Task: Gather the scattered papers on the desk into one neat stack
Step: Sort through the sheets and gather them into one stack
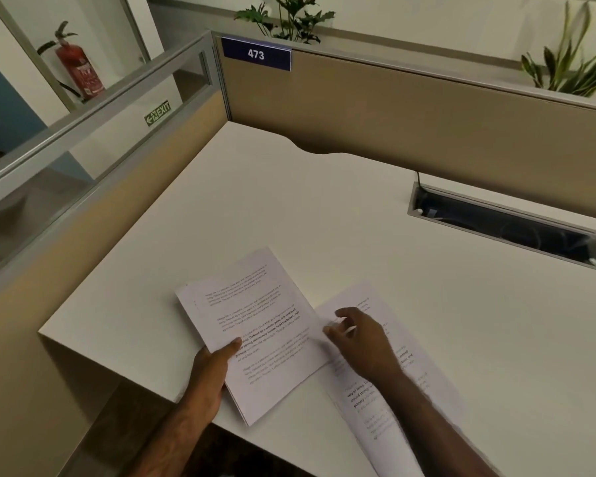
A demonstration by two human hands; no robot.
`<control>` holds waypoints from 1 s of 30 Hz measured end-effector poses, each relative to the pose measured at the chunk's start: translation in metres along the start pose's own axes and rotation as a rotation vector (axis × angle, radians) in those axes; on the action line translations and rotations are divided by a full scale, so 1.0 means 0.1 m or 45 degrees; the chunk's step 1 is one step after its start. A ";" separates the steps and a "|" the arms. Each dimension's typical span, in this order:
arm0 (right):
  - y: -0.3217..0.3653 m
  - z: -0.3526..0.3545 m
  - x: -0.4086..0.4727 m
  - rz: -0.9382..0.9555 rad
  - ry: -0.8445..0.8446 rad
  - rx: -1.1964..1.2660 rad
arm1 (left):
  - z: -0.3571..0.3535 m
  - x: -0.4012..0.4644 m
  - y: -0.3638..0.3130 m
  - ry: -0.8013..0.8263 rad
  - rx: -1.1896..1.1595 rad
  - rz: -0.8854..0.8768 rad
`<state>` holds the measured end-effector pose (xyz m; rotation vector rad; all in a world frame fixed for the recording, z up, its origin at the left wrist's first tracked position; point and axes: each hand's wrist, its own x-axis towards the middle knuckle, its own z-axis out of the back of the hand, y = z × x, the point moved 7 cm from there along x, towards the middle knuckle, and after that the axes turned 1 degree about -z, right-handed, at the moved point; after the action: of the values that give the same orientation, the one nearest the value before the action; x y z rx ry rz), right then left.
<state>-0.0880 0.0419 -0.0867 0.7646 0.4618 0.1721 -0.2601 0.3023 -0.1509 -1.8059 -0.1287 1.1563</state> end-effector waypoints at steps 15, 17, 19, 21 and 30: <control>-1.12 0.83 -0.42 -0.506 -0.152 -0.521 | 0.00 0.04 0.02 0.059 -0.019 -0.047; -1.12 0.80 -0.41 -0.535 -0.109 -0.458 | 0.00 0.04 0.02 0.074 -0.003 -0.061; -1.12 0.78 -0.38 -0.555 -0.043 -0.443 | 0.00 0.04 0.02 0.088 0.006 -0.067; -1.11 0.76 -0.34 -0.546 0.026 -0.504 | 0.00 0.04 0.02 0.096 0.014 -0.071; -1.16 1.18 -0.30 -0.402 -0.228 -0.438 | -0.03 0.06 0.02 0.110 0.042 -0.083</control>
<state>-0.0615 -0.1242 -0.0835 0.3587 0.3640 -0.1106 -0.2548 0.3024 -0.1562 -1.8064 -0.1168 1.0272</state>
